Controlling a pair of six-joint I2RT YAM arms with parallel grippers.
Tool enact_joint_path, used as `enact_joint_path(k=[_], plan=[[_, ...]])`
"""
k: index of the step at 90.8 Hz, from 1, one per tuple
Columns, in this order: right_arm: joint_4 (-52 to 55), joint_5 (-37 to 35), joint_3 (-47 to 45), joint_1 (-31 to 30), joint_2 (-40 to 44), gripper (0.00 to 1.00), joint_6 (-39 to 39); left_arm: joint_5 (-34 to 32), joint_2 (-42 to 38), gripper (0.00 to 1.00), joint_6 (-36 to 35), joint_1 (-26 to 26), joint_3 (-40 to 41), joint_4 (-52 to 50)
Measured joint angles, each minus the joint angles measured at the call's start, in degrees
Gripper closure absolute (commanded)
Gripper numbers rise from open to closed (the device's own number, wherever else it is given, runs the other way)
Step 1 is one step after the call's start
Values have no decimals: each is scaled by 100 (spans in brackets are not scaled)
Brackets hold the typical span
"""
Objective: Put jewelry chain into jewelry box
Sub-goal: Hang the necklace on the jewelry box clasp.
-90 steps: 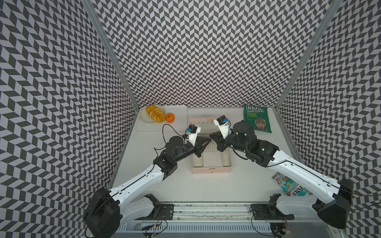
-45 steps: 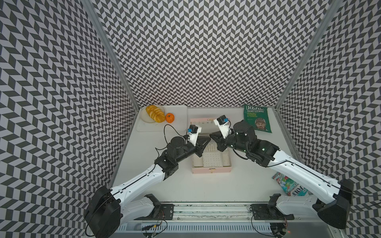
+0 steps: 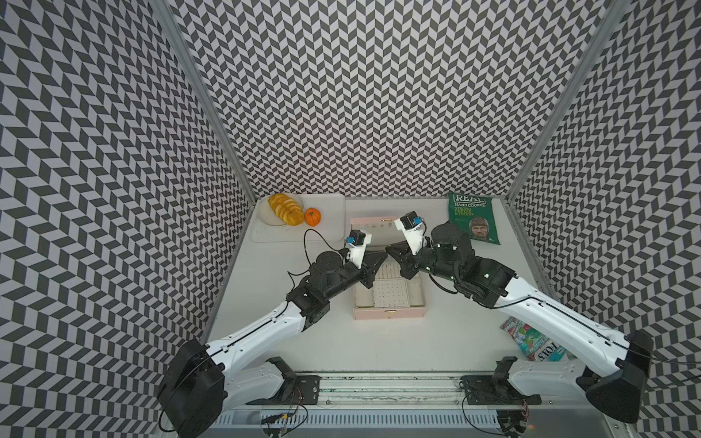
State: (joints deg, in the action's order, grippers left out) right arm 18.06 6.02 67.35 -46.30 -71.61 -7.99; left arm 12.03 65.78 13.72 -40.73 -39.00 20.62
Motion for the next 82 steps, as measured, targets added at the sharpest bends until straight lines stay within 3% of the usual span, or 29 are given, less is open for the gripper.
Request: enact_joint_path(k=[61,82], plan=[[-4,7,0,0,2,100,-20,-22,0,88,-42,-92,0,39],[-7,13,0,0,2,100,-24,-92,20,94,-66,-107,0,76]])
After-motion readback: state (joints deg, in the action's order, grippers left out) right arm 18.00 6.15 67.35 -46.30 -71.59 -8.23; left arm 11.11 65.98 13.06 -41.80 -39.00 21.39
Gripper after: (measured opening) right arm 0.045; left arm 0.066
